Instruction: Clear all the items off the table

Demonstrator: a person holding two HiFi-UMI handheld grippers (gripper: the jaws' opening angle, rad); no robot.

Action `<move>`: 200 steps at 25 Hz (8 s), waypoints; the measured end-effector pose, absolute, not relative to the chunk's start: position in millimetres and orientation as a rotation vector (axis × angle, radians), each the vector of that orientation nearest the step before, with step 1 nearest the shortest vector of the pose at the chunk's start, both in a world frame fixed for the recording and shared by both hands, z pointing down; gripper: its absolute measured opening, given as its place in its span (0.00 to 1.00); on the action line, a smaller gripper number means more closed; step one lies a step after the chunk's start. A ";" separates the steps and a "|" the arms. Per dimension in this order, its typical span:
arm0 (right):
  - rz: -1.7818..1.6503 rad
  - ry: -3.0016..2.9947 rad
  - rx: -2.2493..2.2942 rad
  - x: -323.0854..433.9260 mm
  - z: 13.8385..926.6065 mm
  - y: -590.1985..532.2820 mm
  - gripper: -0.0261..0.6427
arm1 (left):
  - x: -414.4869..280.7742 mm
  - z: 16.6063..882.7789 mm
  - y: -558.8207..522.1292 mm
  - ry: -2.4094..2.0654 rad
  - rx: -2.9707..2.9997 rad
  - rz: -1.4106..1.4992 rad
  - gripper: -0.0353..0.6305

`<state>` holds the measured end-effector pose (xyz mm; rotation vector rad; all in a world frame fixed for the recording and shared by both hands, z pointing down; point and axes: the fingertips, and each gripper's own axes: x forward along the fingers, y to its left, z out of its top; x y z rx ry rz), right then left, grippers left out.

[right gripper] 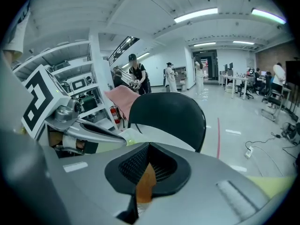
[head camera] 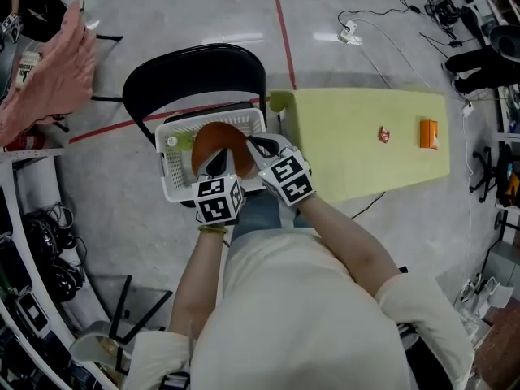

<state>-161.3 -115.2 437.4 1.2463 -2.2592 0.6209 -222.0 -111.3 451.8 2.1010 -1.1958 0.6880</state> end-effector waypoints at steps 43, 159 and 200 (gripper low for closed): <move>0.887 -1.725 1.953 332.3 503.8 64.6 0.05 | 215.1 499.2 25.7 -0.634 2.362 0.933 0.07; 0.806 -1.544 1.939 263.7 470.4 60.5 0.09 | 91.4 472.0 21.0 -0.704 2.314 0.910 0.07; 0.595 -2.041 1.228 -109.5 477.4 -92.4 0.09 | -237.0 474.4 -71.1 -1.255 1.941 0.713 0.07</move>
